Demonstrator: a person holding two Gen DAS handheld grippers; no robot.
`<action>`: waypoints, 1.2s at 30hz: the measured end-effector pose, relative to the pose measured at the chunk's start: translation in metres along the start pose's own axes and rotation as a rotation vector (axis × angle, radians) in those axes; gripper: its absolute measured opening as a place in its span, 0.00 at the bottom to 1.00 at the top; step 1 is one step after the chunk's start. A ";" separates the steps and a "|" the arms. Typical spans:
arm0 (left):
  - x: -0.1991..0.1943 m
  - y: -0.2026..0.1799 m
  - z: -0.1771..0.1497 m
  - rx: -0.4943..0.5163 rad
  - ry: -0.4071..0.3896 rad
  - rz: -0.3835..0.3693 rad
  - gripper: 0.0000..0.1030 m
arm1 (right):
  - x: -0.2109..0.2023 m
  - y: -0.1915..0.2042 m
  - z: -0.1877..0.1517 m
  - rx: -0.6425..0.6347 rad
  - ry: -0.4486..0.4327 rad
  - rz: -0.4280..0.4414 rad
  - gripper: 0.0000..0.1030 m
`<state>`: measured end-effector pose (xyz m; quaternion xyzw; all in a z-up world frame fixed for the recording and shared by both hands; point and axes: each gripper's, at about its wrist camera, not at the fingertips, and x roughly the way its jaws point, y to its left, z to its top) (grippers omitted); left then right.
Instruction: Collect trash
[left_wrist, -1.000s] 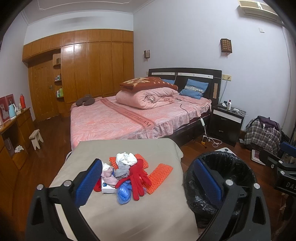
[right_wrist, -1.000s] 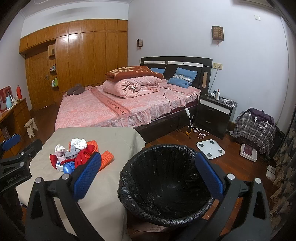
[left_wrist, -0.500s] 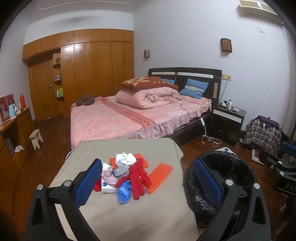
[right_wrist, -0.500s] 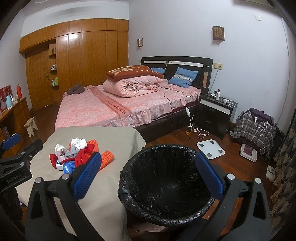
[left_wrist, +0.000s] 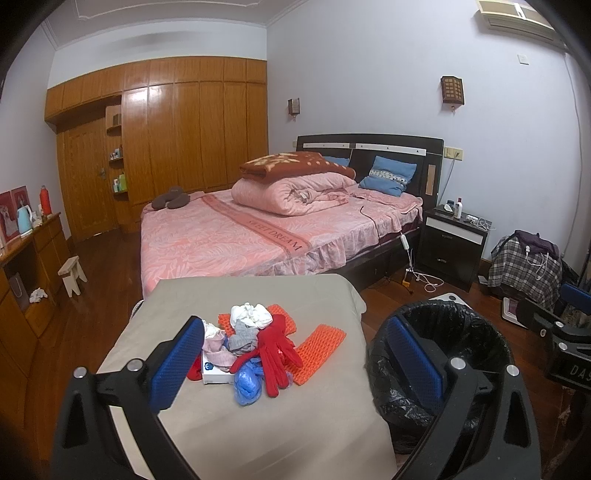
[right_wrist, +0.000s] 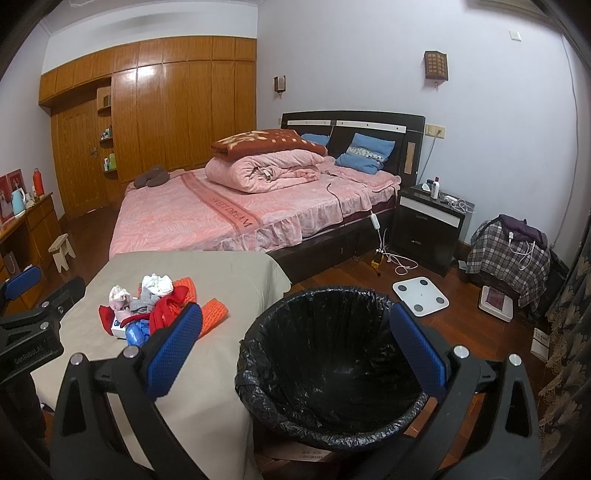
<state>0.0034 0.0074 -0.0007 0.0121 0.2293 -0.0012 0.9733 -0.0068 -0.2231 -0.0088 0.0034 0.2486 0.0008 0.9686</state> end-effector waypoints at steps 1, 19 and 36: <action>0.000 -0.001 0.000 0.001 0.000 0.000 0.94 | 0.000 0.000 0.000 0.000 0.001 0.000 0.95; 0.001 0.000 0.000 0.001 0.002 -0.001 0.94 | 0.002 0.001 -0.002 0.000 0.006 0.001 0.95; 0.012 0.006 -0.016 -0.006 0.006 0.003 0.94 | 0.014 0.010 -0.002 -0.004 0.013 0.010 0.95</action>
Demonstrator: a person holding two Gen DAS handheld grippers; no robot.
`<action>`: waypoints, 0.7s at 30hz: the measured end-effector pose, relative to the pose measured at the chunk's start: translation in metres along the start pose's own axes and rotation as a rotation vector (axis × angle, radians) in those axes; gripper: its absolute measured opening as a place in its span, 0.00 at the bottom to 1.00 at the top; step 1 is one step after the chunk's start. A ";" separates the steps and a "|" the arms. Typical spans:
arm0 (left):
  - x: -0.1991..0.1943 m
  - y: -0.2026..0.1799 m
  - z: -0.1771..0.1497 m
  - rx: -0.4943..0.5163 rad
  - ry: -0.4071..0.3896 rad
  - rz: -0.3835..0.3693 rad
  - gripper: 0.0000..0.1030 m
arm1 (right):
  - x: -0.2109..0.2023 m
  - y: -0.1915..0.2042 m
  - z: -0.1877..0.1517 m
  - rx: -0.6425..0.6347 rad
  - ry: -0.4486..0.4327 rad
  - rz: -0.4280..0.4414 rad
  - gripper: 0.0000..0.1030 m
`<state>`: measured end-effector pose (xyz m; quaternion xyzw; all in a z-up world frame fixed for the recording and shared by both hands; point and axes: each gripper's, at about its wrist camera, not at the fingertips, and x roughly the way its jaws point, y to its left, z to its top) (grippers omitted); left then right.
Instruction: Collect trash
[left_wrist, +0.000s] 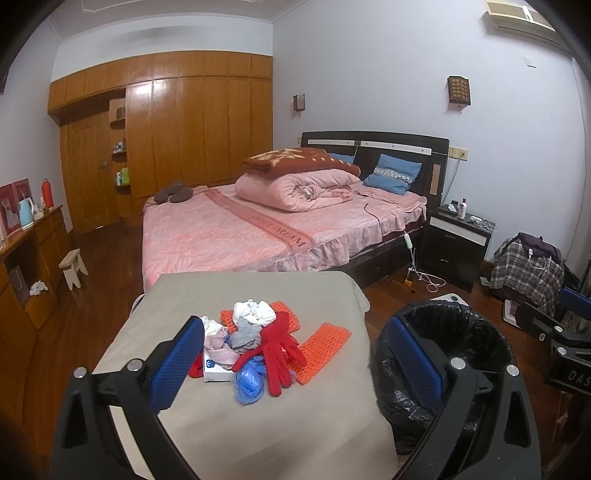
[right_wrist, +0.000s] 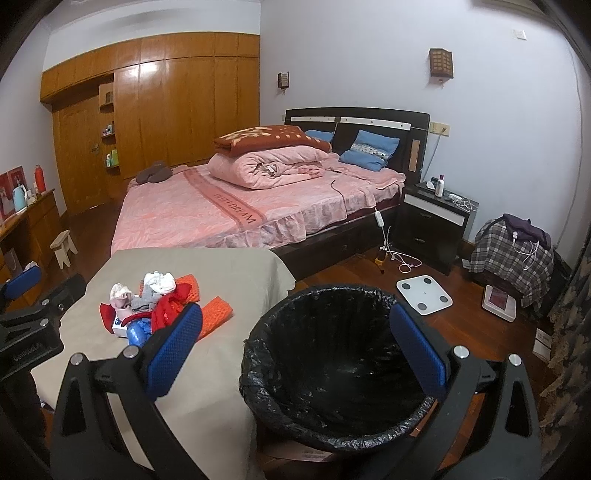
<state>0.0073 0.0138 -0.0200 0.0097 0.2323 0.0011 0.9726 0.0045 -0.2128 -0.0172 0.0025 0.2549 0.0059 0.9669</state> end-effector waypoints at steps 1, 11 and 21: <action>0.002 0.001 -0.002 -0.002 0.002 0.000 0.94 | 0.001 0.000 0.001 0.001 0.000 0.002 0.95; 0.021 0.033 -0.013 -0.049 0.000 0.071 0.94 | 0.030 0.023 0.002 -0.033 -0.006 0.045 0.95; 0.071 0.105 -0.041 -0.073 0.067 0.226 0.94 | 0.107 0.081 -0.006 -0.068 0.032 0.164 0.94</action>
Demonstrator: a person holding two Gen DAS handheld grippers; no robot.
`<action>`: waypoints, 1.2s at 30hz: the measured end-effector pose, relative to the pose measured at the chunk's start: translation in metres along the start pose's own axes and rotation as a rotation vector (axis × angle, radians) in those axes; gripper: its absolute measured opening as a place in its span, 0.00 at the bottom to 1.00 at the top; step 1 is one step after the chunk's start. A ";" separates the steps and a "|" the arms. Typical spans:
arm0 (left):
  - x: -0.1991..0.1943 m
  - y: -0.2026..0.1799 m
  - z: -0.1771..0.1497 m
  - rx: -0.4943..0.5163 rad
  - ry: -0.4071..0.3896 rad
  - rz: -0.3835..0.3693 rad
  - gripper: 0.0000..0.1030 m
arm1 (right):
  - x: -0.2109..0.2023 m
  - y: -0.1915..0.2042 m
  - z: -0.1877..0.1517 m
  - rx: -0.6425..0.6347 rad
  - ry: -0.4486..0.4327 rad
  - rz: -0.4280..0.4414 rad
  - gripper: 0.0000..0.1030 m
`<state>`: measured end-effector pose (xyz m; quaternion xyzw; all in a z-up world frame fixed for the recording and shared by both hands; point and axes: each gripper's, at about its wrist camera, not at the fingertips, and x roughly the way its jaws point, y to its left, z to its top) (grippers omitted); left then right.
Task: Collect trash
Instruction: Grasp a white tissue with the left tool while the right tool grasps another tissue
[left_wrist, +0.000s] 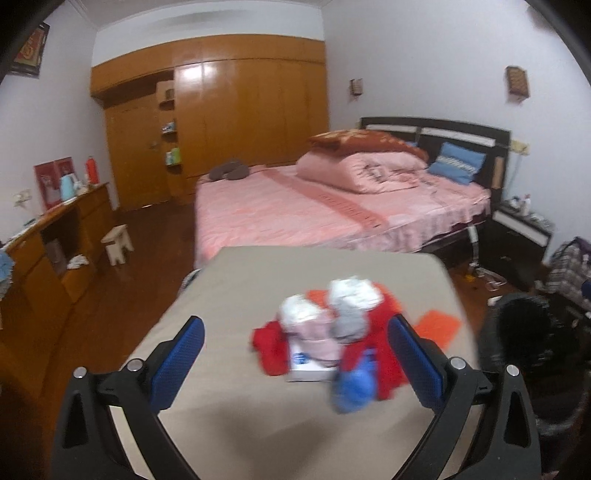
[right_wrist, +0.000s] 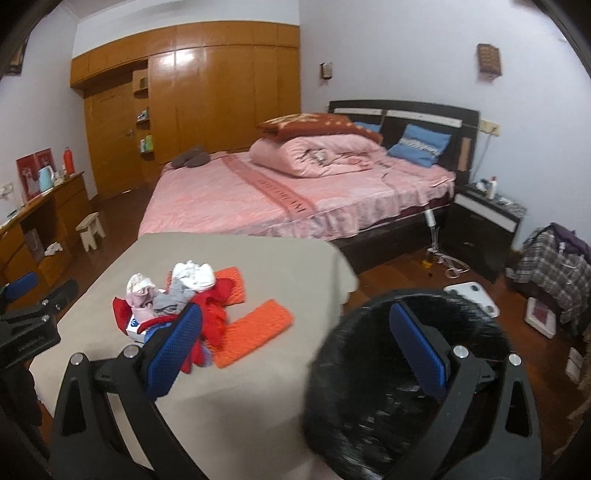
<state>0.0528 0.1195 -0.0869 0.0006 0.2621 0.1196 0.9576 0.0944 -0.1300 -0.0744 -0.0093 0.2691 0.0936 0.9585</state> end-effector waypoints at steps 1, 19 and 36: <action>0.007 0.005 -0.002 -0.008 0.007 0.009 0.94 | 0.009 0.005 -0.001 -0.001 0.006 0.012 0.90; 0.126 0.021 0.005 -0.056 0.103 -0.027 0.73 | 0.121 0.040 0.004 -0.031 0.098 0.026 0.69; 0.168 0.011 -0.010 -0.051 0.205 -0.183 0.32 | 0.162 0.048 0.008 -0.048 0.139 0.050 0.69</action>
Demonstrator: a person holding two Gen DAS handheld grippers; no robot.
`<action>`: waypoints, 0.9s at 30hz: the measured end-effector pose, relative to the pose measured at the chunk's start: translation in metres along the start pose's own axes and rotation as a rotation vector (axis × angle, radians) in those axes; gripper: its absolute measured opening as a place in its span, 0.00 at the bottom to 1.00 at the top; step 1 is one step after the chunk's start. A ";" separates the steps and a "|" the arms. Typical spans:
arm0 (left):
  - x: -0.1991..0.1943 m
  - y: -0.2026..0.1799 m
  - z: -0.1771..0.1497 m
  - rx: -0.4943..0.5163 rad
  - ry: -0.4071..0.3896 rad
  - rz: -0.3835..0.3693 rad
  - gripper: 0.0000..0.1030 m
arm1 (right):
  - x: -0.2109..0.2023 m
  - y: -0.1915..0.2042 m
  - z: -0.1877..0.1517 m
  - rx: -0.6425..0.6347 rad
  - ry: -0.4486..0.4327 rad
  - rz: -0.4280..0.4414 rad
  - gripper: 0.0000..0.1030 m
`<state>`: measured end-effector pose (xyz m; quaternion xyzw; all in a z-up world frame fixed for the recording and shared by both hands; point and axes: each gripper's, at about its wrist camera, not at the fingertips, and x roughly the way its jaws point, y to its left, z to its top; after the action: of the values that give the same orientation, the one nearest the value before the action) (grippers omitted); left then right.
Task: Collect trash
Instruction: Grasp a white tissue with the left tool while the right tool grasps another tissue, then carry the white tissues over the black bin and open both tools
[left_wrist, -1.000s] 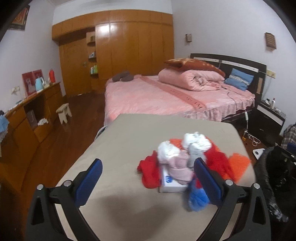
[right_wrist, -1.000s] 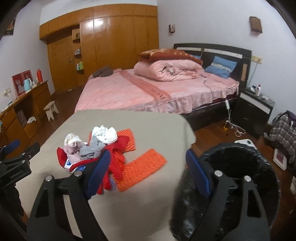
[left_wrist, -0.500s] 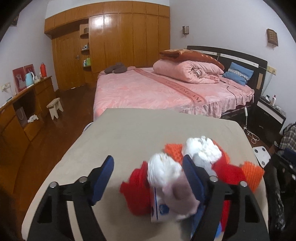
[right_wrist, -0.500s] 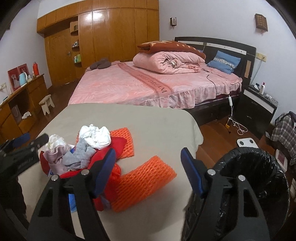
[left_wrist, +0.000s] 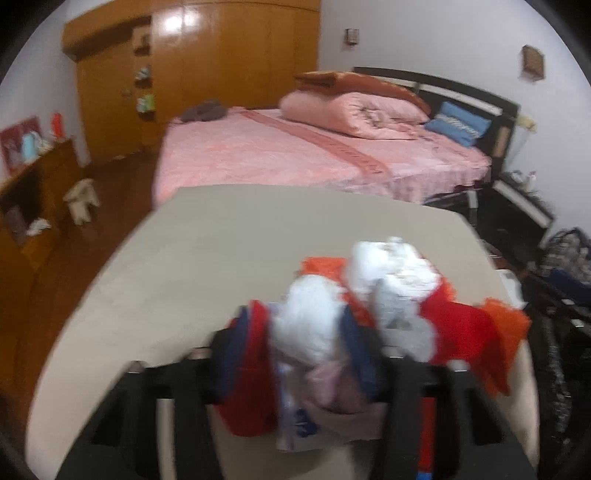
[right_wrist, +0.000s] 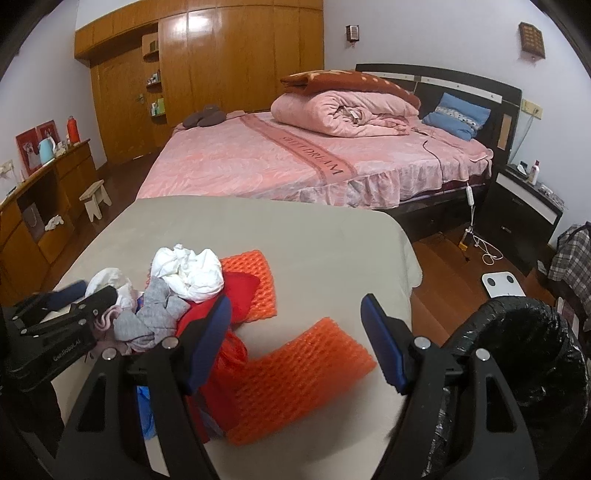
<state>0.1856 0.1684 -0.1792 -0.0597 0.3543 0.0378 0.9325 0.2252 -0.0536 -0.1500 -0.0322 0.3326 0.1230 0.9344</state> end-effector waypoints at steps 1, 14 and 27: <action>0.000 -0.001 -0.001 -0.003 -0.002 -0.023 0.30 | 0.001 0.001 0.001 -0.001 0.000 0.006 0.69; -0.032 0.028 0.029 -0.065 -0.139 0.014 0.22 | 0.029 0.028 0.022 -0.005 -0.009 0.096 0.64; -0.028 0.056 0.036 -0.098 -0.135 0.081 0.22 | 0.082 0.080 0.033 -0.097 0.096 0.185 0.61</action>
<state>0.1815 0.2282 -0.1387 -0.0881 0.2906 0.0968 0.9478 0.2862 0.0457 -0.1745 -0.0526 0.3720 0.2228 0.8996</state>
